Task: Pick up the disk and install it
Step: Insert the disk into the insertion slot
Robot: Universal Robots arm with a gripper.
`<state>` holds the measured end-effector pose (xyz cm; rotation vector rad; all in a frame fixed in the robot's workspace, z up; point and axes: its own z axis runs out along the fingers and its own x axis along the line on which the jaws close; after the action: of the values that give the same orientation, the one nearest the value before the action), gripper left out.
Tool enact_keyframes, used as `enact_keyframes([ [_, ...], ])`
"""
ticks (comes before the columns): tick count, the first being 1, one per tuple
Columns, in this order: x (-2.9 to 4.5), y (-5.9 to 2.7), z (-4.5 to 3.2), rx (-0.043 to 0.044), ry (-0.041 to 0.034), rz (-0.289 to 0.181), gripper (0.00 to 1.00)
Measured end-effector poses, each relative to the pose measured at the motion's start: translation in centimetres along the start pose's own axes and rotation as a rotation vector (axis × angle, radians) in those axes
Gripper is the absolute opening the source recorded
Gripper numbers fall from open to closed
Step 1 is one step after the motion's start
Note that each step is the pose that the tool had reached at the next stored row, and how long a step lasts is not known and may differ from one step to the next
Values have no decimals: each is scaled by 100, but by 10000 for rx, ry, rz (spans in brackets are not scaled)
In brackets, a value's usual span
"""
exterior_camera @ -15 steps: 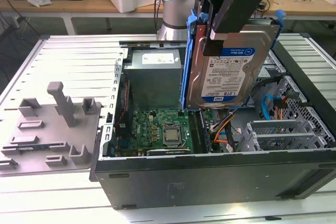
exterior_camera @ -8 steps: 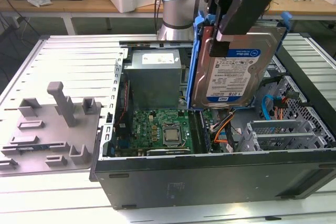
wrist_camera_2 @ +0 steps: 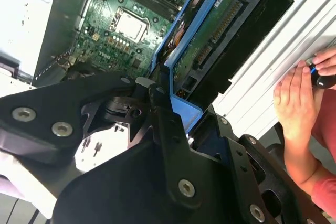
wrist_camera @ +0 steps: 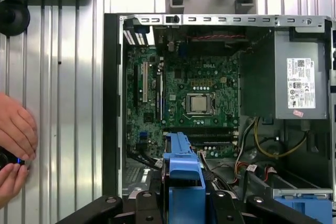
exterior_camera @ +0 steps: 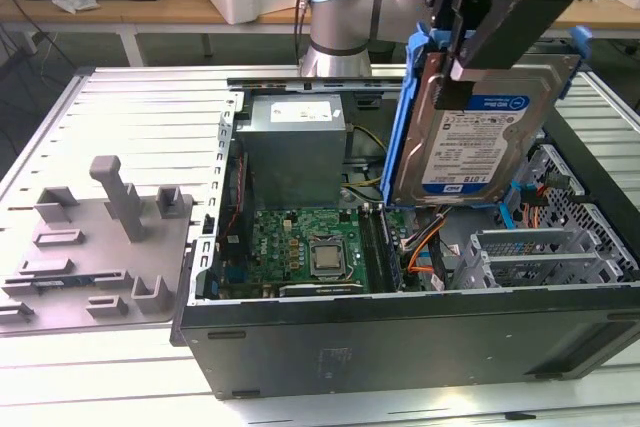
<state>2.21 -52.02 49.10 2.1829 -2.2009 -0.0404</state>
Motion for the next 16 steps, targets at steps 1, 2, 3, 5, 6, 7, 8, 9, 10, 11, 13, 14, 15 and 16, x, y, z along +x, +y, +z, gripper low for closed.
enact_keyframes([
  [1, 2, -44, -1, 0, -2, 7, 37],
  [2, 4, -79, -2, -1, -3, 10, 37],
  [3, 6, -105, -1, -1, -5, 12, 37],
  [5, 17, -191, -2, -1, -8, 12, 37],
  [6, 21, -219, -3, 0, -8, 13, 37],
  [7, 31, -275, -4, 0, -9, 13, 37],
  [8, 38, -308, -4, 0, -8, 12, 37],
  [9, 44, -342, -5, -1, -9, 12, 37],
  [10, 52, -381, -5, -1, -9, 12, 37],
  [11, 58, -416, -6, -1, -10, 13, 37],
  [13, 78, -522, -8, -1, -10, 11, 37],
  [14, 87, -572, -9, 0, -10, 12, 37],
  [15, 96, -622, -10, 0, -10, 12, 37],
  [16, 102, -657, -11, -1, -10, 12, 37],
])
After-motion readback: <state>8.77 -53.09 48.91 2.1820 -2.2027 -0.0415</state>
